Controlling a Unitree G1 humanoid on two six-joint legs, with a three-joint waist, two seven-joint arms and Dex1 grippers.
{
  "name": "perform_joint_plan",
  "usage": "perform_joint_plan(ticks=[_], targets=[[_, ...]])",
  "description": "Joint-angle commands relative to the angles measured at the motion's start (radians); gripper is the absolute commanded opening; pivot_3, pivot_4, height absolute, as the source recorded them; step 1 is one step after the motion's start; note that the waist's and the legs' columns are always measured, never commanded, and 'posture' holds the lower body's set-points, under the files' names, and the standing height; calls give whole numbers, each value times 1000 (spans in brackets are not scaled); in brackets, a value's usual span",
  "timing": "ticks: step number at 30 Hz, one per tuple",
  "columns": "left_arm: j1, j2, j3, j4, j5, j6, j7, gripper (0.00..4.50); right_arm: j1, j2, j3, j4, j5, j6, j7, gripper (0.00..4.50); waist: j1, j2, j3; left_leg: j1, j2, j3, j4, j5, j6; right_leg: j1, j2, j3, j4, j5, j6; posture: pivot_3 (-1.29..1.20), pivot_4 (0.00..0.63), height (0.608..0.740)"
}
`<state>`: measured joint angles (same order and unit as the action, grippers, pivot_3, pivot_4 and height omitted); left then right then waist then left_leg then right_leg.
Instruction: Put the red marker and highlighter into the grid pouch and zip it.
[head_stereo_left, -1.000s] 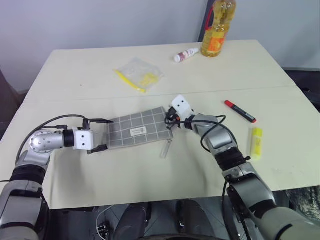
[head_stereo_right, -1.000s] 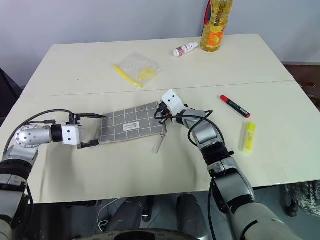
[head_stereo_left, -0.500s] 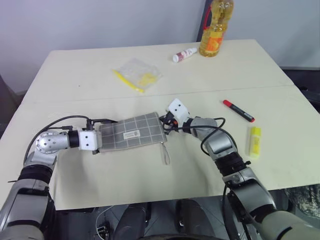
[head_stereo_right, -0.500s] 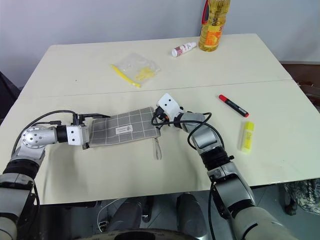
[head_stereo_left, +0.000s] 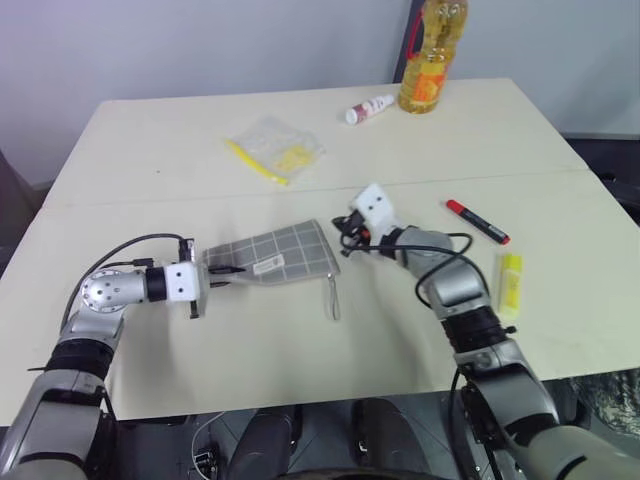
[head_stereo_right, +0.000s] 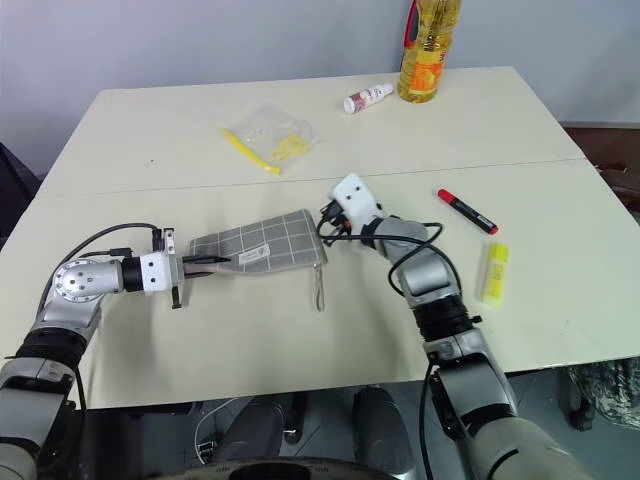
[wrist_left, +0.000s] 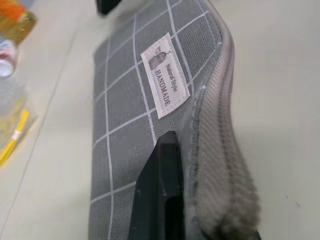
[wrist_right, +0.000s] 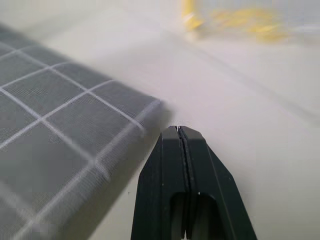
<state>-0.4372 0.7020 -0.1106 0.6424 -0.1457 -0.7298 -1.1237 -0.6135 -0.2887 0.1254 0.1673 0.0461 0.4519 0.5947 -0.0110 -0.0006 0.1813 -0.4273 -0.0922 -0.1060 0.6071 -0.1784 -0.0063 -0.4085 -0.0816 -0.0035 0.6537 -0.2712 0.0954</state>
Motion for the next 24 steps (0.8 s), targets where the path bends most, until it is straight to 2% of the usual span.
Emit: perform_joint_plan(ticks=[1, 4, 7, 14, 18, 24], targets=[[-3, -29, 46, -182, -70, 256, 92, 12, 27, -58, -82, -133, 31, 10, -12, 0, 1, 0, 0, 0, 0, 0, 0, 0, 0, 0, 0, 0, 0, 0, 0, 0, 150, 740], [-7, -69, 65, -338, -114, 492, 174, 12, 54, -106, -132, -197, 52, 37, -16, 0, -2, 0, 0, 0, 0, 0, 1, 0, 0, 3, 0, 0, 0, 0, 0, 0, 150, 740], [-10, -148, 48, -510, -152, 736, 280, 0, 82, -149, -215, -283, 126, 108, 0, 914, -4, 0, 0, 0, 0, 0, 0, 0, 0, 2, 0, 0, 0, 0, 0, 0, 150, 740], [4, -257, 30, -697, -152, 962, 386, 0, 130, -175, -230, -389, 188, 191, -5, 4446, -5, 0, 0, 0, 1, 0, 0, 0, 0, 2, 1, 0, 0, 0, 0, 0, 150, 740], [3, -291, 8, -755, -146, 1024, 410, 0, 143, -166, -221, -410, 195, 203, -27, 4446, 0, -1, 0, 0, 1, 0, 1, 0, 0, 3, 1, 0, 0, 0, 0, 0, 150, 740], [8, -294, 6, -799, -150, 1071, 408, 0, 135, -139, -214, -404, 209, 206, -61, 4446, 0, -1, 0, 0, 1, 0, 1, 0, 0, 4, 1, 0, -1, -1, 0, 0, 150, 740]])
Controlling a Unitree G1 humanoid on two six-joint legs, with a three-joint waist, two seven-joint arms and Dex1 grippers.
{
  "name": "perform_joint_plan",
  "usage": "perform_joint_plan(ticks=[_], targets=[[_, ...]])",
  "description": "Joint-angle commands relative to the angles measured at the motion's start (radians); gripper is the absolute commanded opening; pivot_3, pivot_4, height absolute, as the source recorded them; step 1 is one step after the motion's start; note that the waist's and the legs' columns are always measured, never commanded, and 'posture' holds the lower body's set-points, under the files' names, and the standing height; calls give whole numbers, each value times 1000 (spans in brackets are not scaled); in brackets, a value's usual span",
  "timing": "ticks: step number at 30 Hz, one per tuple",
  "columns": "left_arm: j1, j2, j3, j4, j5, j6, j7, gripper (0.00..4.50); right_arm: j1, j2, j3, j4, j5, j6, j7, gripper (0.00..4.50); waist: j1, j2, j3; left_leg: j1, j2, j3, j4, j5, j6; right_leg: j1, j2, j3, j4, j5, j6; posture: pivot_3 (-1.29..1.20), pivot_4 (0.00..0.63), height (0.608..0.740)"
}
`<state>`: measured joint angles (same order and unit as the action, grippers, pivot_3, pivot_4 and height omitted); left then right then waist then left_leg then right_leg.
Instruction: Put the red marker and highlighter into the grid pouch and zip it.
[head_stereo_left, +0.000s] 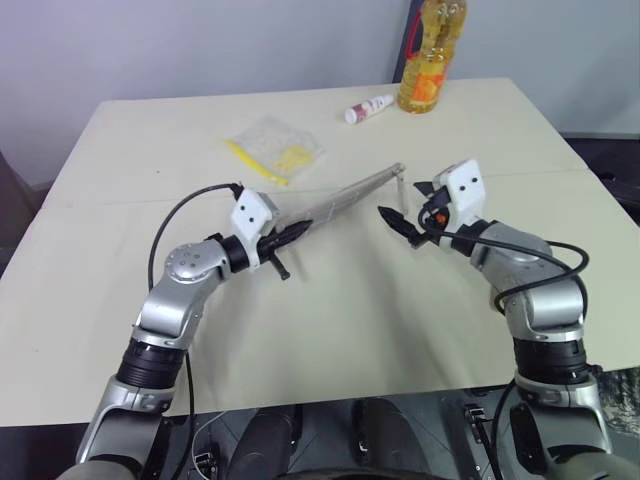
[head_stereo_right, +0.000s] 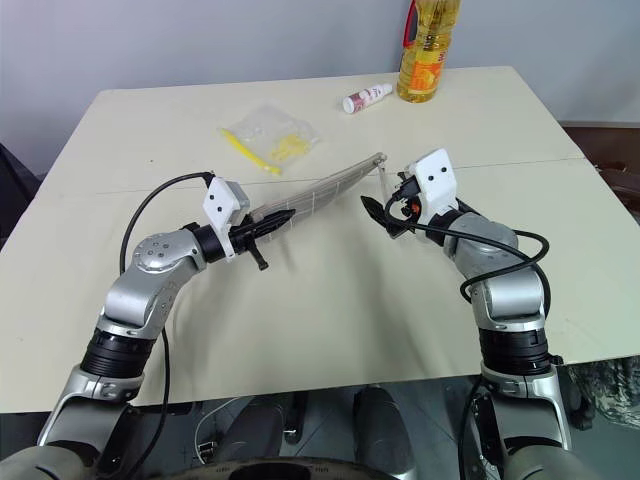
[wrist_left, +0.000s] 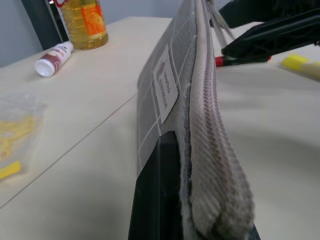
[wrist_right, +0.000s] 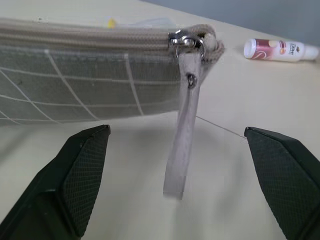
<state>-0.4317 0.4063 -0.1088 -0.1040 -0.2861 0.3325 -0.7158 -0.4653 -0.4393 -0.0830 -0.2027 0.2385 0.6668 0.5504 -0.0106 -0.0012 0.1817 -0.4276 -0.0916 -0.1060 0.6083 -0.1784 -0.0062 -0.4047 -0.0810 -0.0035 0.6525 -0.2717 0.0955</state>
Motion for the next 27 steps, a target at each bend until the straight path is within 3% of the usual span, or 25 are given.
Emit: perform_joint_plan(ticks=[1, 4, 10, 15, 27], targets=[[3, 3, 4, -57, -8, 12, -2, 0, -16, 14, -4, -28, 16, -8, -25, 4213, 0, 0, 0, 0, 0, 0, 0, 0, 0, 0, 0, 0, 0, 0, 0, 0, 150, 740], [5, 6, 8, -70, -11, 21, -5, 0, -20, 21, -8, -10, 18, -5, -41, 3162, 0, 0, 0, 0, 0, 0, 0, 0, 0, 0, 0, 0, 0, 0, 0, 0, 150, 740], [15, 9, 11, -87, -16, 37, -11, 0, -16, 17, 0, -19, 24, -3, -42, 32, 0, 0, 0, 0, 0, 0, 0, 0, 0, 0, 0, 0, -1, 0, 0, 0, 150, 740], [15, 8, -6, -81, 13, 49, 4, 0, -18, 12, 34, -57, 19, 15, -40, 32, 0, 0, 0, 0, 0, 0, 0, 0, 0, 0, 0, 0, -1, 0, 0, 0, 150, 740], [3, -110, -118, -122, 103, 119, 130, 0, -46, -67, 359, -267, -71, 114, 36, 32, 2, 0, 0, -1, 0, 0, 0, 0, 0, 0, 0, 0, -3, 0, 0, 0, 150, 740]])
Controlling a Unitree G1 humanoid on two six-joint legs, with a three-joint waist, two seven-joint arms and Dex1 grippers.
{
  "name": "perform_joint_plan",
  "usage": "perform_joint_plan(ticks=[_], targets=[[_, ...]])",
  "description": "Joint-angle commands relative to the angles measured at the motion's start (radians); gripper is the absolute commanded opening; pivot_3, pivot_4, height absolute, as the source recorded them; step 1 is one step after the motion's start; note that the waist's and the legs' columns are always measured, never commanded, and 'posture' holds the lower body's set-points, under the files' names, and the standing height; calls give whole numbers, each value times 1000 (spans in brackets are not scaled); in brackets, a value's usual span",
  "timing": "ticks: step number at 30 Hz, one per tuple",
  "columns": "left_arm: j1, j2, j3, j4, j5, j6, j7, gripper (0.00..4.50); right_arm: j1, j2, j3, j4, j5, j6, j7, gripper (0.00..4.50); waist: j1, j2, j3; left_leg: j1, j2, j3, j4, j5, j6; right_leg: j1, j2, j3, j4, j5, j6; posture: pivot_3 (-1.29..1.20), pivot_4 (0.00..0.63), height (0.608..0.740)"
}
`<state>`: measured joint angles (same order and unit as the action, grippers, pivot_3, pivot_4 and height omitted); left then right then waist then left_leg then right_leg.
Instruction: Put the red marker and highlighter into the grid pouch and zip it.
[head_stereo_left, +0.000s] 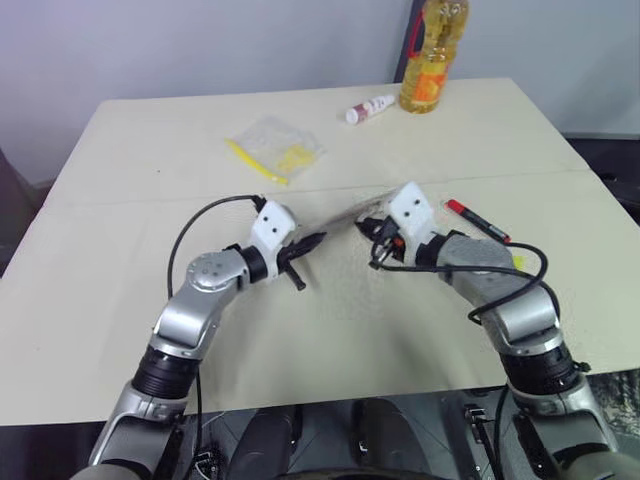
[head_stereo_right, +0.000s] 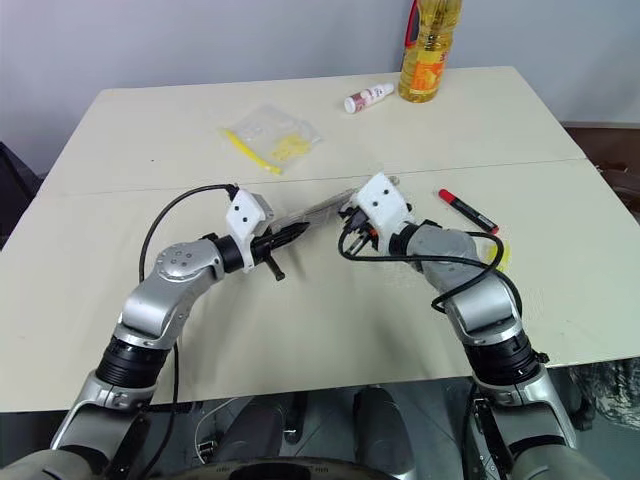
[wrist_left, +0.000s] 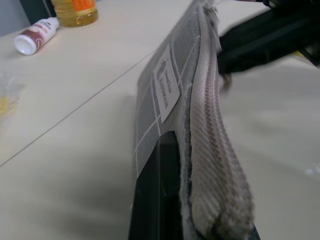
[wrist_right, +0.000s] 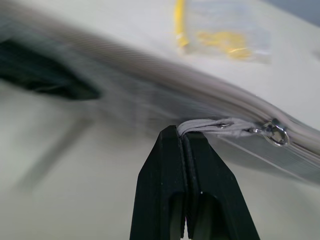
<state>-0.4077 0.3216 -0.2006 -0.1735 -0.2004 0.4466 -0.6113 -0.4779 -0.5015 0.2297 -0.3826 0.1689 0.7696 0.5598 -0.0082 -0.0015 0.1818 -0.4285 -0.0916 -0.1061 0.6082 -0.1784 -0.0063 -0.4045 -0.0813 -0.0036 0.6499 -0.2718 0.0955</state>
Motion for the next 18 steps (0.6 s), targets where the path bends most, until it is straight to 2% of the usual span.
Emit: perform_joint_plan(ticks=[1, 6, 18], targets=[[-25, -36, -36, -48, 31, 9, 41, 0, -39, -8, 65, -119, 12, 25, 46, 32, 0, 0, 0, 0, 0, 0, 0, 0, 0, 0, 0, 0, 0, 0, 0, 0, 150, 740], [-45, -85, -57, -15, 62, 12, 79, 0, -56, -19, 114, -215, 43, 71, 101, 32, 2, 0, 0, 0, 0, 0, 0, 0, 0, 0, 0, 0, 0, 0, 0, 0, 150, 740], [-101, -204, -80, 98, 121, -24, 142, 0, -70, -44, 90, -226, 60, 107, 125, 32, 20, -1, 0, 0, 0, 0, 1, 0, 0, 1, 0, -1, -1, 0, 0, 0, 150, 740]])
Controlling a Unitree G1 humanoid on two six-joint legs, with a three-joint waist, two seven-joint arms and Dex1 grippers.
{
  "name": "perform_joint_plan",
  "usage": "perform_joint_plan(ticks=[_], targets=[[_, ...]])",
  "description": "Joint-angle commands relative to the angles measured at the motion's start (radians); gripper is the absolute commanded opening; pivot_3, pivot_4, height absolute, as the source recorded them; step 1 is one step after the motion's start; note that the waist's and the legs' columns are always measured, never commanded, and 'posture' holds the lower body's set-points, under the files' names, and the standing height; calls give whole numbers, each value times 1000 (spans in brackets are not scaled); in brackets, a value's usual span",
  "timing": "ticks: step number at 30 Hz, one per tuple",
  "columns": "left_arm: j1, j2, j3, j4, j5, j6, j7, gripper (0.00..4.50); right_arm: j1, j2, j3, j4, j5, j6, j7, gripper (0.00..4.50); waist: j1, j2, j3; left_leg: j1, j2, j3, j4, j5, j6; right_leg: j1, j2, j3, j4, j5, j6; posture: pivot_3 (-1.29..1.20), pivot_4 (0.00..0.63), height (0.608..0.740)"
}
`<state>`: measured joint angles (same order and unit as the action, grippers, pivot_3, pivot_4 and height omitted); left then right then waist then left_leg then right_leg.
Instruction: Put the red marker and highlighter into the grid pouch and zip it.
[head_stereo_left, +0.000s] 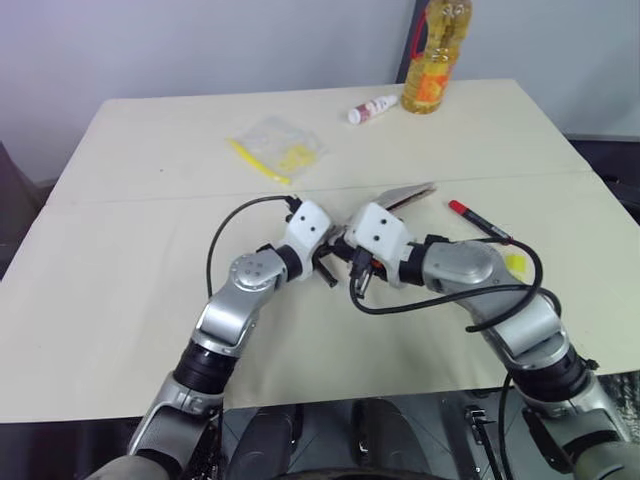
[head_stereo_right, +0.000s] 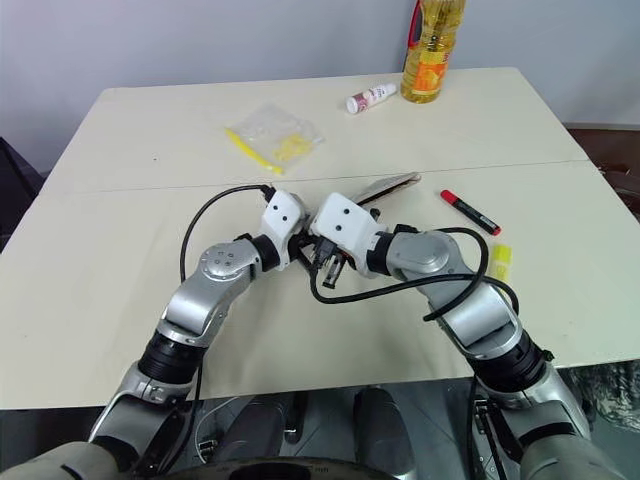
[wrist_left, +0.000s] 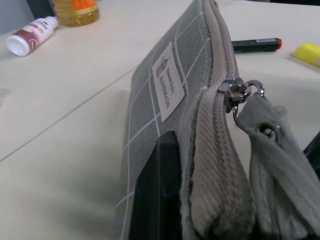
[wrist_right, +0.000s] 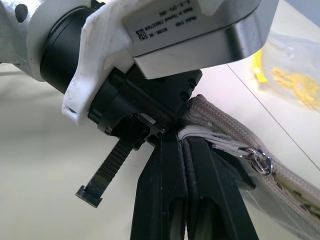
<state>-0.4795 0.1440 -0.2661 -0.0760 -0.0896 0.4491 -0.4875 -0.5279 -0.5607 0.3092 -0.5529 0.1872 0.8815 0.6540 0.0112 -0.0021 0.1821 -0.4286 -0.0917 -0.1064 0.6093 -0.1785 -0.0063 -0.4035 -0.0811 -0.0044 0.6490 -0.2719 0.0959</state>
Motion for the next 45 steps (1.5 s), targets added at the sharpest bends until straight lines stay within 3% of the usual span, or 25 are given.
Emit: perform_joint_plan(ticks=[1, 3, 8, 10, 17, 25, 32, 35, 39, 40, 45], targets=[[-28, -27, -12, 0, 12, -28, 18, 0, -18, 17, -6, -54, 49, 4, 28, 278, 1, 0, 0, 0, 0, 0, 0, 0, 0, 0, 0, 0, 0, 0, 0, 0, 150, 740], [-24, -22, -6, -5, 14, -30, 16, 0, -3, -2, -55, -46, 55, 21, 26, 871, 1, 0, 0, 0, 0, 0, 0, 0, 0, 0, 0, 0, 0, 0, 0, 0, 150, 740], [-8, 22, 15, -7, 28, -55, -2, 0, 97, -131, -264, 47, 29, 8, 5, 3384, 5, -1, 0, -1, 0, 0, 1, 0, 0, 0, 0, -1, -1, 0, 0, 0, 150, 740], [4, 52, 17, 2, 36, -83, -16, 0, 149, -167, -372, 125, 24, -6, -18, 3384, 6, -1, 0, -2, 0, 0, 2, 0, 1, 1, 0, -1, -2, 0, 0, 0, 150, 740], [21, 92, 38, 6, 18, -116, -36, 0, 171, -184, -540, 416, 32, -92, -57, 3384, -1, -1, 0, -1, 1, 1, 1, 0, 1, 0, 1, 0, -1, 0, 0, 0, 150, 740], [16, 106, 35, -4, 28, -128, -30, 0, 33, -168, -505, 850, -32, -264, -106, 3384, -1, 0, 0, -1, 0, 1, 2, 0, 1, 1, 0, 0, -1, 0, 0, 0, 150, 740], [32, 103, 30, -30, 33, -120, -21, 0, -35, -130, -515, 1031, -7, -307, -104, 3384, -1, 0, 0, -1, 0, 1, 2, 0, 1, 1, 0, 0, -1, 0, 0, 0, 150, 740], [33, 102, 32, -30, 36, -116, -21, 0, -24, -125, -525, 1011, 22, -280, -86, 2612, -1, 0, 0, -1, 0, 1, 2, 0, 1, 1, 0, 0, -1, 0, 0, 0, 150, 740], [25, 101, 38, -16, 38, -118, -22, 0, 19, -129, -531, 923, 41, -260, -80, 622, 0, 0, 0, -1, 0, 1, 2, 0, 1, 1, 0, 0, -1, 0, 0, 0, 150, 740], [21, 101, 39, -11, 38, -120, -22, 0, 36, -132, -530, 886, 44, -258, -78, 370, 1, 0, 0, -1, 0, 1, 2, 0, 1, 1, 0, 0, -1, 0, 0, 0, 150, 740], [6, 97, 44, 8, 35, -130, -26, 0, 160, -196, -493, 603, -11, -327, -61, 370, 2, 0, 1, -1, 0, 1, 2, 0, 1, 1, 0, 0, -1, 0, 0, 0, 150, 740]])
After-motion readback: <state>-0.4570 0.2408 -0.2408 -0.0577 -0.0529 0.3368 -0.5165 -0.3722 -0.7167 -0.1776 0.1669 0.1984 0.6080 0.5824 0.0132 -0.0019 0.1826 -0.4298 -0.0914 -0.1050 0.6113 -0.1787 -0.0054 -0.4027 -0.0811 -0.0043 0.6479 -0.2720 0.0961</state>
